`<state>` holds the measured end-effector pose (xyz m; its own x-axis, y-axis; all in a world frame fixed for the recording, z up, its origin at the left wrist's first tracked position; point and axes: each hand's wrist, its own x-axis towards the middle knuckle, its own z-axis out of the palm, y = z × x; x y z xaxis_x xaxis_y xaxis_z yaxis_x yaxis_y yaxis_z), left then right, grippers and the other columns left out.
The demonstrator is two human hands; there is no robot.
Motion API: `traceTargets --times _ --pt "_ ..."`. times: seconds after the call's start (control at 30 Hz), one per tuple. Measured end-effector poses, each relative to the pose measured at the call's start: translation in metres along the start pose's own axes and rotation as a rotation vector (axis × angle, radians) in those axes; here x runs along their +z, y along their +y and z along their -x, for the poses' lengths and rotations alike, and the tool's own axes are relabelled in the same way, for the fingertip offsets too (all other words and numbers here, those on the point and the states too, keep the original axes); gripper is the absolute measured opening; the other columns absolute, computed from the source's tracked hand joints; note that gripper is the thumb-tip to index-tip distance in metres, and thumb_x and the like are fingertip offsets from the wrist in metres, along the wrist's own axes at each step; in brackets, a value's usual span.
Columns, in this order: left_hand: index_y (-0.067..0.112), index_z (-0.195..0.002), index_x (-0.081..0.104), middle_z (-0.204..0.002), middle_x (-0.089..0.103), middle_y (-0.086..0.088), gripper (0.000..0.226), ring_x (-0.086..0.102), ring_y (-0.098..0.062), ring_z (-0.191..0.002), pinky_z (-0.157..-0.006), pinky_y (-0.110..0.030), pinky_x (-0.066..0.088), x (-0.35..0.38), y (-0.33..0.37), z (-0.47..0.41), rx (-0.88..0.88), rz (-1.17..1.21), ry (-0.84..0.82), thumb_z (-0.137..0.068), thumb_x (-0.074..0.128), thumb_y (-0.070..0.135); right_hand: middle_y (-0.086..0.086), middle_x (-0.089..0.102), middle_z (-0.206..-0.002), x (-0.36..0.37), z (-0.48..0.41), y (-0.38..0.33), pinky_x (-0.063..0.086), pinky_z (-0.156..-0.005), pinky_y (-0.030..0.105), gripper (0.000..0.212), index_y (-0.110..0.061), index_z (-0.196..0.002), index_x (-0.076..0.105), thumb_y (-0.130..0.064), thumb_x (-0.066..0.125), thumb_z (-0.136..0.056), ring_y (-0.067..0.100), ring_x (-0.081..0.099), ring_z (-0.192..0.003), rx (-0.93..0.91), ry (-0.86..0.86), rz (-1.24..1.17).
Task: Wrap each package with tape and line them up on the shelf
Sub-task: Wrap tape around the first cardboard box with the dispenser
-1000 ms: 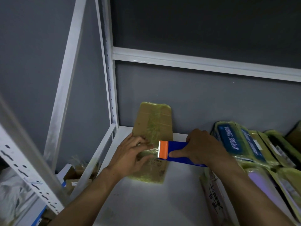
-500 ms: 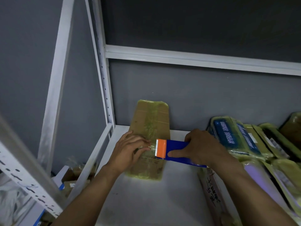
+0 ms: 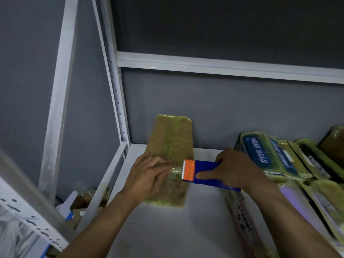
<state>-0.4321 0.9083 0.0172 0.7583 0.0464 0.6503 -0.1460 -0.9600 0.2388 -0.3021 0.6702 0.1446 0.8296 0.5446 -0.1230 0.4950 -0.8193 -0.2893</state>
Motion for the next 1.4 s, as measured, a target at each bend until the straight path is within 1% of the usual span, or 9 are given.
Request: traceTargets --times 0.13,0.23,0.43,0.57,0.9,1.03,1.2,1.33,1.4 --pt "0.027 -0.107 0.074 -0.11 0.066 0.013 0.032 0.06 -0.012 -0.106 -0.102 -0.038 0.045 0.004 0.01 -0.007 -0.027 0.007 0.008 -0.093 0.064 0.053 -0.003 0.069 -0.086 0.0 -0.005 0.0 0.047 -0.065 0.024 0.086 -0.014 -0.094 0.073 -0.088 0.077 -0.05 0.006 0.06 -0.072 -0.006 0.003 -0.011" --pt "0.03 -0.11 0.075 -0.119 0.067 0.019 0.029 0.06 -0.007 -0.112 -0.096 -0.032 0.049 0.003 0.008 -0.012 -0.026 0.086 0.001 -0.095 0.063 0.051 -0.005 0.067 -0.085 0.002 -0.006 0.001 0.043 -0.06 0.02 0.086 -0.015 -0.094 0.073 -0.089 0.075 -0.05 0.004 0.059 -0.072 -0.014 0.002 -0.015" --pt "0.034 -0.114 0.074 -0.101 0.067 0.02 0.025 0.06 -0.007 -0.088 -0.076 -0.033 0.047 0.0 -0.004 -0.015 0.036 0.04 -0.002 -0.099 0.06 0.048 -0.009 0.064 -0.086 0.005 -0.005 -0.002 0.038 -0.057 0.018 0.076 -0.018 -0.088 0.066 -0.087 0.074 -0.057 0.003 0.056 -0.071 -0.047 0.003 -0.022" --pt "0.036 -0.121 0.074 -0.115 0.069 0.022 0.027 0.062 -0.006 -0.093 -0.079 -0.032 0.047 -0.009 -0.012 -0.013 0.081 0.087 -0.014 -0.098 0.062 0.043 -0.01 0.061 -0.094 0.006 -0.002 -0.007 0.036 -0.058 0.016 0.078 -0.024 -0.099 0.065 -0.089 0.072 -0.056 0.0 0.051 -0.073 -0.081 -0.007 -0.008" --pt "0.031 -0.118 0.076 -0.12 0.068 0.022 0.03 0.06 -0.006 -0.109 -0.093 -0.037 0.046 -0.027 -0.021 -0.007 0.052 0.104 -0.087 -0.102 0.052 0.043 -0.011 0.066 -0.081 0.0 0.0 0.006 0.042 -0.057 0.019 0.071 -0.026 -0.081 0.065 -0.09 0.073 -0.05 0.005 0.063 -0.072 -0.07 -0.017 -0.043" --pt "0.028 -0.124 0.071 -0.129 0.065 0.02 0.035 0.054 -0.008 -0.126 -0.108 -0.033 0.034 -0.02 -0.017 -0.003 0.017 0.086 -0.105 -0.105 0.045 0.04 -0.011 0.065 -0.083 0.002 -0.004 0.007 0.046 -0.062 0.019 0.071 -0.026 -0.084 0.065 -0.089 0.074 -0.052 0.006 0.062 -0.074 -0.075 -0.014 -0.014" --pt "0.04 -0.141 0.056 -0.123 0.058 0.024 0.038 0.047 -0.004 -0.114 -0.102 -0.029 0.026 -0.013 -0.013 0.003 0.016 0.043 -0.152 -0.104 0.049 0.034 -0.01 0.064 -0.085 0.01 -0.007 0.008 0.046 -0.063 0.021 0.075 -0.024 -0.088 0.065 -0.089 0.074 -0.052 0.006 0.062 -0.077 -0.068 -0.023 -0.023" --pt "0.042 -0.126 0.067 -0.125 0.06 0.028 0.038 0.049 -0.002 -0.116 -0.107 -0.029 0.021 -0.006 -0.011 0.0 -0.036 0.071 -0.072 -0.094 0.058 0.061 -0.009 0.065 -0.087 0.01 -0.009 0.007 0.049 -0.067 0.023 0.075 -0.024 -0.09 0.067 -0.089 0.074 -0.053 0.007 0.062 -0.079 -0.075 -0.023 -0.006" --pt "0.039 -0.116 0.071 -0.118 0.064 0.025 0.032 0.051 -0.005 -0.113 -0.105 -0.03 0.019 0.0 -0.009 -0.002 -0.054 0.066 -0.008 -0.092 0.06 0.058 -0.008 0.065 -0.087 0.012 -0.01 0.006 0.049 -0.066 0.023 0.074 -0.023 -0.089 0.066 -0.087 0.075 -0.053 0.007 0.062 -0.079 -0.074 -0.028 -0.02"
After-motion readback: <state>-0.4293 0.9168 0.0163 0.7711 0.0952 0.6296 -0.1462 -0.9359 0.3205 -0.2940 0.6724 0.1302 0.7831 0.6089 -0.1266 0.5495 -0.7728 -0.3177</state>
